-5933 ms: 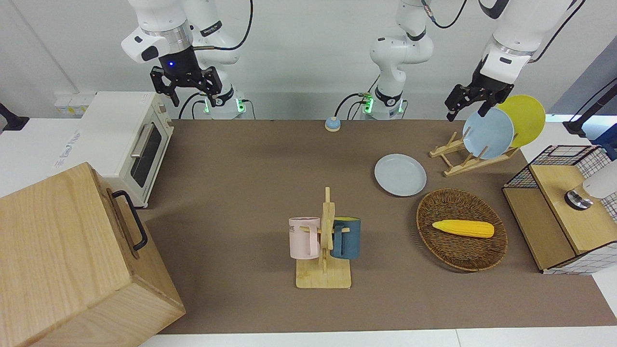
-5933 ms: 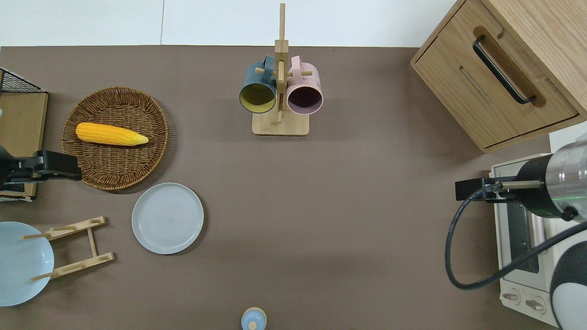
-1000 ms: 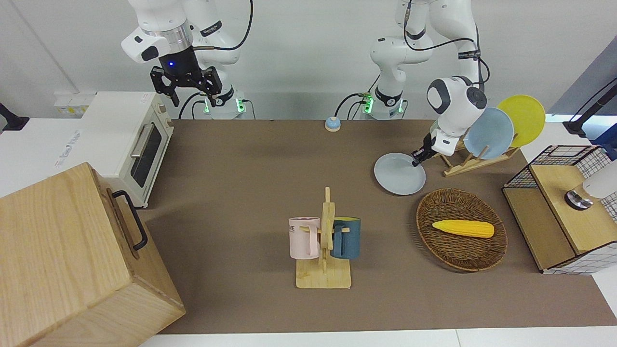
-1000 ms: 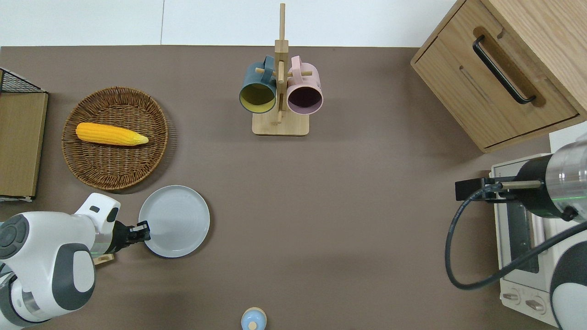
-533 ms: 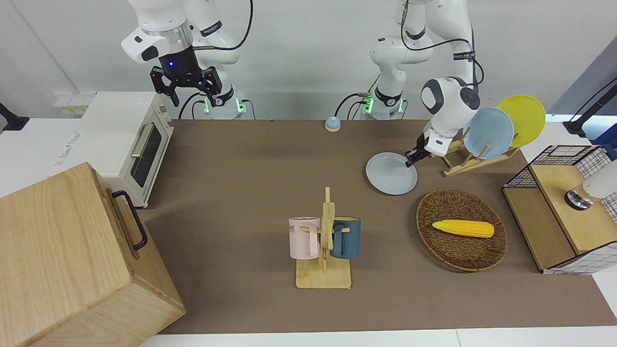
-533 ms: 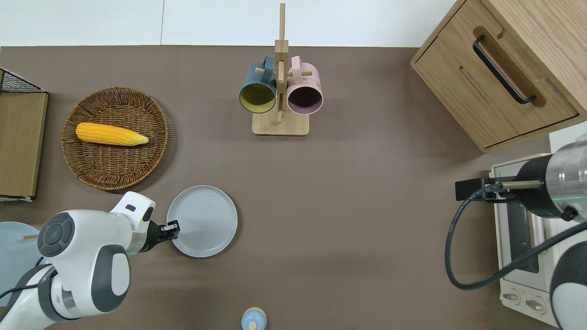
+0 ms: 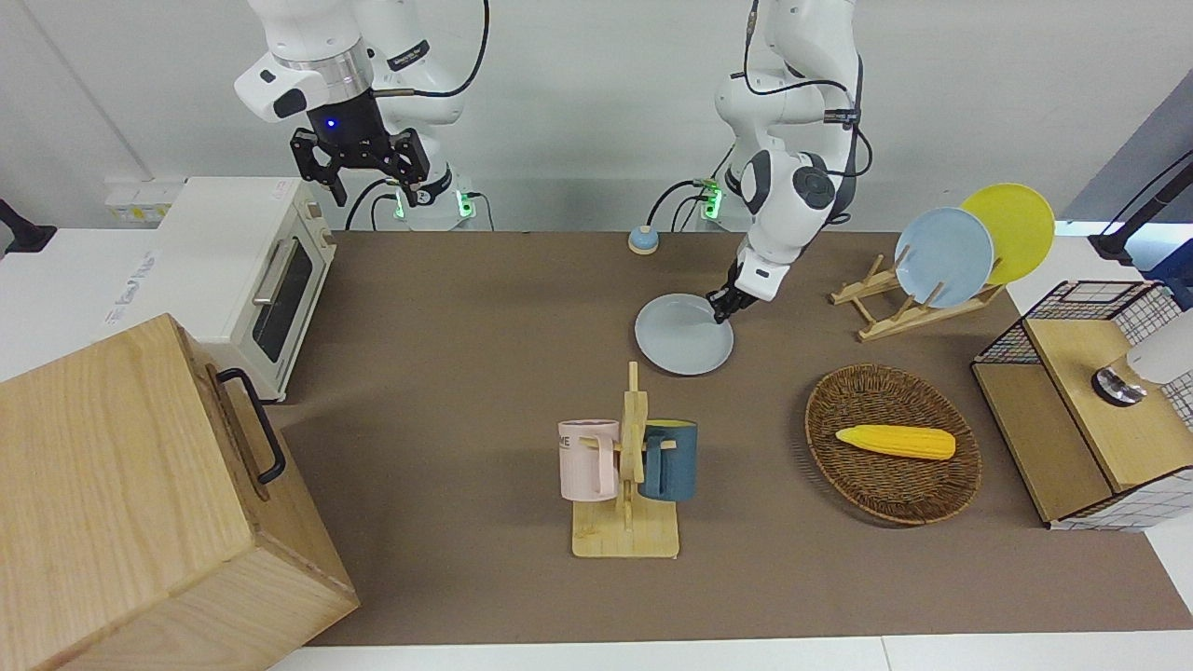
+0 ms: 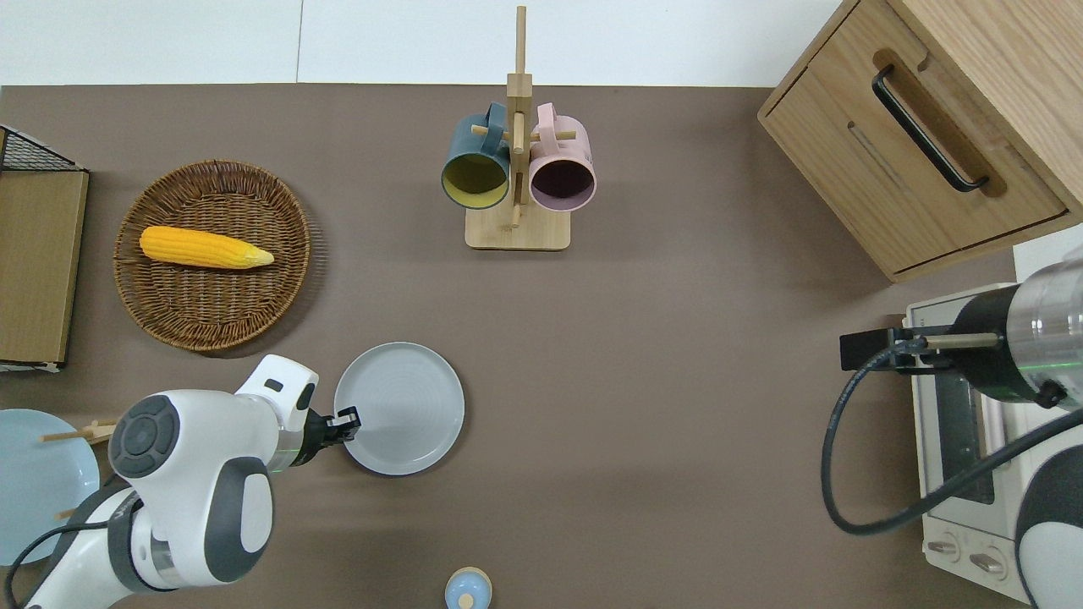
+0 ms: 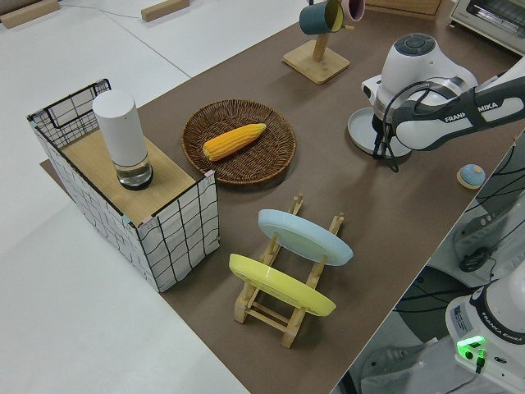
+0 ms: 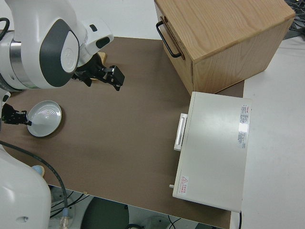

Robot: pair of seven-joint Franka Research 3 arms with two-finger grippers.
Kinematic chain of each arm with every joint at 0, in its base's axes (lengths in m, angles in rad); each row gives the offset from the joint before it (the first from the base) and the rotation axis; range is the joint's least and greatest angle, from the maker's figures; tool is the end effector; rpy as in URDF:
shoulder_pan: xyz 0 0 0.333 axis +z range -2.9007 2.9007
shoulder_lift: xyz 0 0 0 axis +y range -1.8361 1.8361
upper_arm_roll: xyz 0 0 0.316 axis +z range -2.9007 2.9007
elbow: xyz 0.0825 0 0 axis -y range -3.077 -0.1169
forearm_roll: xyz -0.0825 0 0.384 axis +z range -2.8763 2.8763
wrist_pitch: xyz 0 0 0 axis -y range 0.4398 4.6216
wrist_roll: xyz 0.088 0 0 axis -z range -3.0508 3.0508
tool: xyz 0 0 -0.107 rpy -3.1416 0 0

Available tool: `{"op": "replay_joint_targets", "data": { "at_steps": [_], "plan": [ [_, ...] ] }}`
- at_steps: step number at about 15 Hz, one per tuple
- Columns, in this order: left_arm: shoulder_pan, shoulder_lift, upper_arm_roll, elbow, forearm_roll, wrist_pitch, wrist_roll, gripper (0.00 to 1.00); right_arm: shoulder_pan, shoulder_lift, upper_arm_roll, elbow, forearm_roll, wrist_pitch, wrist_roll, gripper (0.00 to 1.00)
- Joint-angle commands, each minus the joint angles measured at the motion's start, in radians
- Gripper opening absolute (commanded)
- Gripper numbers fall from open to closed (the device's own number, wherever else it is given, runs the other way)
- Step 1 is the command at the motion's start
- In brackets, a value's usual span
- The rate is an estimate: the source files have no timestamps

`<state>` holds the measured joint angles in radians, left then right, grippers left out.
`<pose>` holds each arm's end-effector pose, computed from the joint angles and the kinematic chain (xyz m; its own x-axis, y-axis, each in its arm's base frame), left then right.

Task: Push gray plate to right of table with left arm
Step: 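Push the gray plate with the left gripper away from the left arm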

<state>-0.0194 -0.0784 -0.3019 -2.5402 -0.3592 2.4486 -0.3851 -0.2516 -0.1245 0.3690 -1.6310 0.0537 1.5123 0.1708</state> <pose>0.4268 -0.1410 0.2980 0.9386 0.3261 -0.1126 0.3414 -0.9247 0.1682 0.5061 0.0788 0.6526 0.9986 -0.0529 -0.0040 -0.0530 -0.9986 -0.0082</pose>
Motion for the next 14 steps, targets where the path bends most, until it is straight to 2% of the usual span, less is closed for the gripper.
{"op": "replay_joint_targets", "data": {
  "at_steps": [1,6,14],
  "plan": [
    [-0.059,0.038,-0.031,-0.017,-0.047,0.061,-0.063,0.00,-0.025,-0.027,0.015,-0.027,0.021,0.000,0.010,0.996],
    [-0.131,0.077,-0.089,-0.008,-0.078,0.153,-0.208,0.00,-0.025,-0.027,0.015,-0.027,0.021,0.000,0.010,0.996],
    [-0.278,0.156,-0.094,0.083,-0.078,0.217,-0.435,0.00,-0.025,-0.027,0.015,-0.027,0.021,0.000,0.010,0.996]
  ]
}}
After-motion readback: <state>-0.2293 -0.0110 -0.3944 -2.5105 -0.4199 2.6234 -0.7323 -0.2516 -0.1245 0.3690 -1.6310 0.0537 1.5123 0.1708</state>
